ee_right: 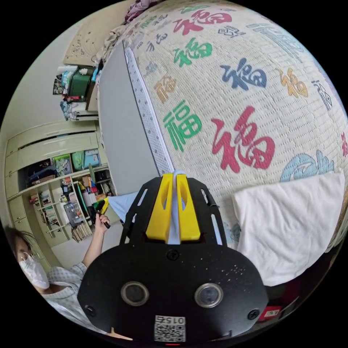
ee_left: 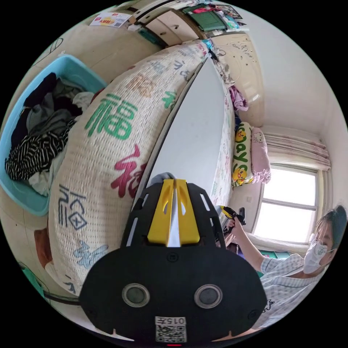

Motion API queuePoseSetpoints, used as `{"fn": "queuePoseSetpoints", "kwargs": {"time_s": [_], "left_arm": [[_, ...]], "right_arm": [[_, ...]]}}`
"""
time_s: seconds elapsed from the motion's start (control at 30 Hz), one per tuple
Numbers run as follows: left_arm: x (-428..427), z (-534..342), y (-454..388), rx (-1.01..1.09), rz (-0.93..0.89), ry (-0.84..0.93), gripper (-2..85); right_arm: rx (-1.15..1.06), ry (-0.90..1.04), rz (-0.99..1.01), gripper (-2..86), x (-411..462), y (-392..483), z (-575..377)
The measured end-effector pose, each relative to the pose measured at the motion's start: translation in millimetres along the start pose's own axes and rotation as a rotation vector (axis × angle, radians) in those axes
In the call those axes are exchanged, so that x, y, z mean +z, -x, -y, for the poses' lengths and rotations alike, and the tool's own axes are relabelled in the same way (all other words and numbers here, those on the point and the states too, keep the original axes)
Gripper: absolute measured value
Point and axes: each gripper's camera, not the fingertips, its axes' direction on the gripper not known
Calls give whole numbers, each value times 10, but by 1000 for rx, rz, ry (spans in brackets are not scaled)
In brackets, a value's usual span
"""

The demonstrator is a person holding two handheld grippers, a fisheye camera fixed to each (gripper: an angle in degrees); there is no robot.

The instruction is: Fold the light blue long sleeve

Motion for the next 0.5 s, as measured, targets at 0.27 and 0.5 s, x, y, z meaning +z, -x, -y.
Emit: {"fn": "queuePoseSetpoints", "kwargs": {"time_s": [0.27, 0.5], "left_arm": [[75, 67, -337, 90, 75, 2, 17], [317, -1007, -287, 55, 149, 191, 64]], "right_arm": [[-87, -95, -206, 27, -139, 695, 198], [-263, 90, -203, 68, 261, 666, -1271]]}}
